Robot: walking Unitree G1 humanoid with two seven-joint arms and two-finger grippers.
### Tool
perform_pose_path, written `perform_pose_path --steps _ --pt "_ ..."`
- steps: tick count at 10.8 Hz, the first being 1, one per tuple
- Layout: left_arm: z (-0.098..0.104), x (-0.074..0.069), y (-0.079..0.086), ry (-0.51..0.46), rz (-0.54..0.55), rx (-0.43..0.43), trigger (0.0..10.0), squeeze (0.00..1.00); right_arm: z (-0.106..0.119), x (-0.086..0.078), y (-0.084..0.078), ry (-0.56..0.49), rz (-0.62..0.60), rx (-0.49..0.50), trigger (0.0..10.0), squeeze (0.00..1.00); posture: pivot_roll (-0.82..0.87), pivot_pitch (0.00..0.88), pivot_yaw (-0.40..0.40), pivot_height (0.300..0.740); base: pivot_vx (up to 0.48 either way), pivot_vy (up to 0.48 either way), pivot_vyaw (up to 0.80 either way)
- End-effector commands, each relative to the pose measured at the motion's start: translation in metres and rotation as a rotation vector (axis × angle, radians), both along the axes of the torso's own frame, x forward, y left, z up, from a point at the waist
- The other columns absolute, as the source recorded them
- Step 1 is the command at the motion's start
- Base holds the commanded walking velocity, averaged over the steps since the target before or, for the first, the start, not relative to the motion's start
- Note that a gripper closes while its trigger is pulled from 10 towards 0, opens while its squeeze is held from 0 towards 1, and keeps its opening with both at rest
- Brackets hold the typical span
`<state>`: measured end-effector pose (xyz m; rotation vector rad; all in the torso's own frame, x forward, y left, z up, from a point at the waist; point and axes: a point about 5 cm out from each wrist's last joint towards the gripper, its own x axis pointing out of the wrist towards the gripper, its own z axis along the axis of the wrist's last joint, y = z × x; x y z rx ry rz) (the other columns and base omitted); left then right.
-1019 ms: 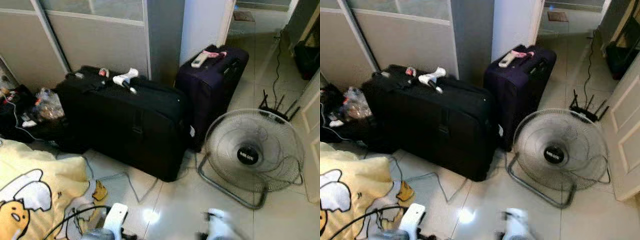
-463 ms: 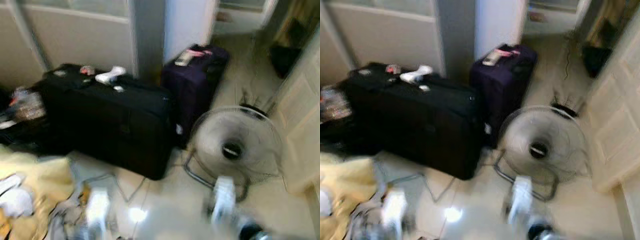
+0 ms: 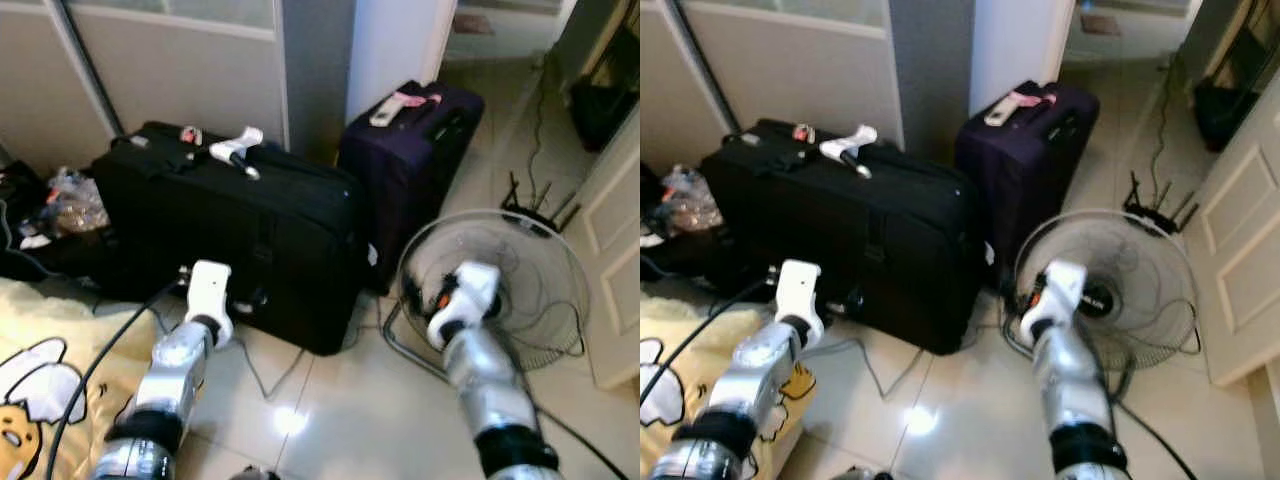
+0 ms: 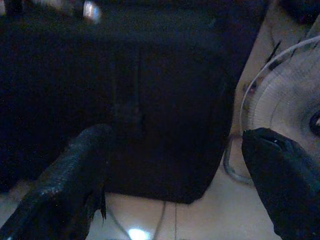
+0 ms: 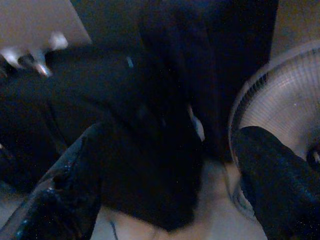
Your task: Clean up the room
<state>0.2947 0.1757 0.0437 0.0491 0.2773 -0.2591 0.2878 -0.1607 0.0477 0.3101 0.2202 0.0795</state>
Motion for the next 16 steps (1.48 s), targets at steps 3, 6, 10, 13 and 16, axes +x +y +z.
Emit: perform_pose_path --steps 3,6,10,13,16 --pt "0.062 -0.003 -0.015 -0.195 -0.048 -0.002 10.0 0.31 0.04 -0.017 0.002 -0.135 -0.009 0.029 10.0 0.0 -0.09 0.0 0.111 0.74 0.0 0.0 0.0" --pt "0.083 -0.033 -0.006 -0.206 0.033 -0.04 10.0 0.36 0.058 -0.049 -0.002 -0.156 0.035 -0.112 10.0 0.0 -0.11 0.0 0.109 0.74 0.0 0.0 0.0" --pt "0.09 -0.065 0.001 -0.191 0.114 -0.018 10.0 0.11 0.067 -0.077 -0.005 -0.119 0.152 -0.228 10.0 0.0 -0.08 0.0 0.074 0.74 0.0 0.0 0.6" --pt "0.091 -0.07 0.005 -0.171 0.145 0.002 10.0 0.0 0.068 -0.08 -0.002 -0.108 0.175 -0.244 10.0 0.0 -0.07 0.0 0.08 0.74 0.0 0.0 0.8" --pt "0.091 -0.074 0.011 -0.186 0.168 0.033 10.0 0.0 0.069 -0.082 -0.005 -0.104 0.154 -0.237 10.0 0.0 -0.07 0.0 0.074 0.74 0.0 0.0 0.8"
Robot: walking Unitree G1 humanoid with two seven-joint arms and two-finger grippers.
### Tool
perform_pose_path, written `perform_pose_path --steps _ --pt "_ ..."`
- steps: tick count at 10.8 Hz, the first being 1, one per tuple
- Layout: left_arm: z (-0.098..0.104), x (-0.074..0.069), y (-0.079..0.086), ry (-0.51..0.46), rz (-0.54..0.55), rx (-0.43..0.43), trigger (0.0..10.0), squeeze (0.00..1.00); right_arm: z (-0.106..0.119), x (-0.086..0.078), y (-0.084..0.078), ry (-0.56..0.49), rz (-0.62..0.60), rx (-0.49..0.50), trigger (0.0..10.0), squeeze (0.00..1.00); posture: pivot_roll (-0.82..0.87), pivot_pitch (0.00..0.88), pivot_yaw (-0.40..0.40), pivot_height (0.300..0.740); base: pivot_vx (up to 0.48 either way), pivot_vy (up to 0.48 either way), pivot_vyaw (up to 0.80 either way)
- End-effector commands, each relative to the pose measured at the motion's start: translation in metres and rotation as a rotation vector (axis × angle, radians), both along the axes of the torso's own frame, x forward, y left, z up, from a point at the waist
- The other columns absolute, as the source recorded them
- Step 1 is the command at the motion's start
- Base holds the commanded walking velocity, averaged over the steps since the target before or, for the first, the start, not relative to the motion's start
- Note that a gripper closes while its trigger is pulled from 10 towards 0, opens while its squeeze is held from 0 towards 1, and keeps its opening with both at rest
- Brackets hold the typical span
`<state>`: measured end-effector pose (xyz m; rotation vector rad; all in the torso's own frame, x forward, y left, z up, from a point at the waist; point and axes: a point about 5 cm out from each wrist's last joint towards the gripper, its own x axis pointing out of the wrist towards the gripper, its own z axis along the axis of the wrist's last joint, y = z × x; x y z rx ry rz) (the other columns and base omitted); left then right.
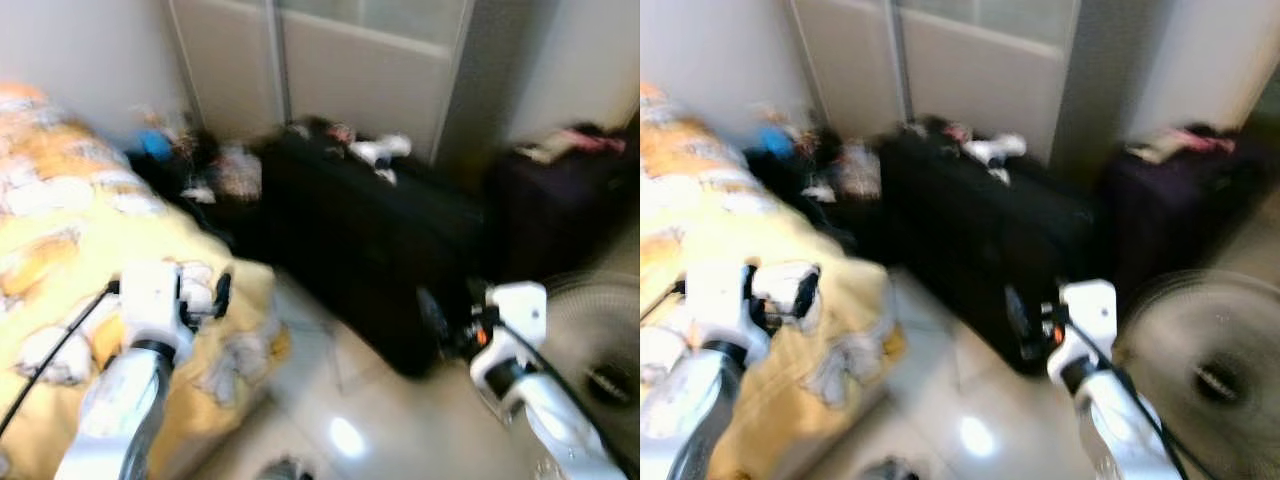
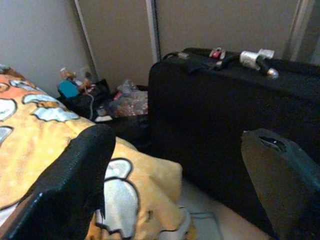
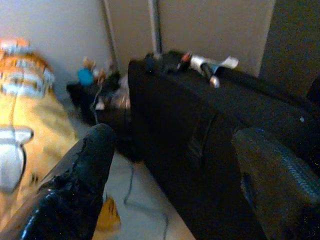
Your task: Clean up the room
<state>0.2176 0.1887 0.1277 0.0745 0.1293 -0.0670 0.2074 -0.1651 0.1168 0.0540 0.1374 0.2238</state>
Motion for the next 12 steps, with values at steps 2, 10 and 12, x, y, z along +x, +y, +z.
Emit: perform_pose_path --steps 2,10,12 --pt "0.01 0.005 -0.003 -0.032 -0.016 -0.011 10.0 0.0 0.004 0.004 -0.003 -0.003 -0.019 0.022 10.0 0.0 -0.05 0.0 0.071 0.74 0.0 0.0 0.8" --pt "0.003 0.026 -0.015 -0.053 -0.078 0.044 10.0 0.04 -0.022 0.02 0.019 0.107 0.102 0.102 10.0 0.0 -0.02 0.0 0.043 0.74 0.0 0.0 0.8" --pt "0.003 0.026 -0.017 -0.041 -0.073 0.02 10.0 0.04 -0.022 0.023 0.022 0.109 0.111 0.108 10.0 0.0 -0.01 0.0 0.039 0.74 0.291 0.0 0.8"
